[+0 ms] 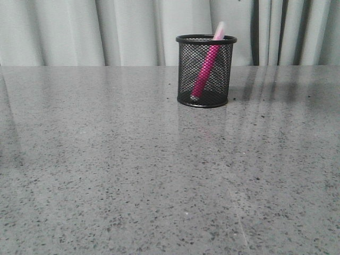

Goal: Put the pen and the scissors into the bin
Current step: 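Lift the scissors with the right gripper and insert blades-down into the mesh cup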

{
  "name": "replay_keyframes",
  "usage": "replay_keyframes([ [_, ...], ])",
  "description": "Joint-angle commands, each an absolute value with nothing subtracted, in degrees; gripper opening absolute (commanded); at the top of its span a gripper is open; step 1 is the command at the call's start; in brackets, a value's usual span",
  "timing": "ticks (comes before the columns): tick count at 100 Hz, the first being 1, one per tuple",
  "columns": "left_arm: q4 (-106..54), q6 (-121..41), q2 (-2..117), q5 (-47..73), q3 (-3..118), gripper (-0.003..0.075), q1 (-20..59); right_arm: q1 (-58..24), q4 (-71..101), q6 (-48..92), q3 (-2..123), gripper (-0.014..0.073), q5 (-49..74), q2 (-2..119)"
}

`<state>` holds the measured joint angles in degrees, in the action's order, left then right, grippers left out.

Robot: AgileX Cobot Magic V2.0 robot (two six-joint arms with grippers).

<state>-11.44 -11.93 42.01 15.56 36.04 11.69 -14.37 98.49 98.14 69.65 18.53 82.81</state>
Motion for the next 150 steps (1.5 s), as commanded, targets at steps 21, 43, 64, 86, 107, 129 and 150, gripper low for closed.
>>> replay_keyframes([
  [21,-12.3,-11.5,41.7,11.2,37.8,-0.0019,11.5,-14.3,107.3,104.6,71.5,-0.0076,25.8,87.8],
  [43,-12.3,-11.5,41.7,11.2,37.8,-0.0019,11.5,-14.3,107.3,107.2,71.5,-0.0076,26.1,90.9],
  [64,-12.3,-11.5,41.7,11.2,37.8,-0.0019,11.5,-14.3,107.3,107.5,71.5,-0.0076,29.4,93.7],
  [86,-12.3,-11.5,41.7,11.2,37.8,-0.0018,11.5,-14.3,107.2,107.5,69.5,-0.0076,30.0,93.8],
  [107,-12.3,-11.5,41.7,11.2,37.8,-0.0019,11.5,-14.2,106.0,107.5,68.3,-0.0076,31.0,93.8],
  [129,-12.3,-11.5,41.7,11.2,37.8,-0.0019,11.5,-14.2,103.4,107.5,68.3,-0.0076,31.0,93.8],
  [150,-12.3,-11.5,41.7,11.2,37.8,-0.0019,11.5,-14.2,100.1,107.5,68.3,-0.0076,30.5,93.8],
])
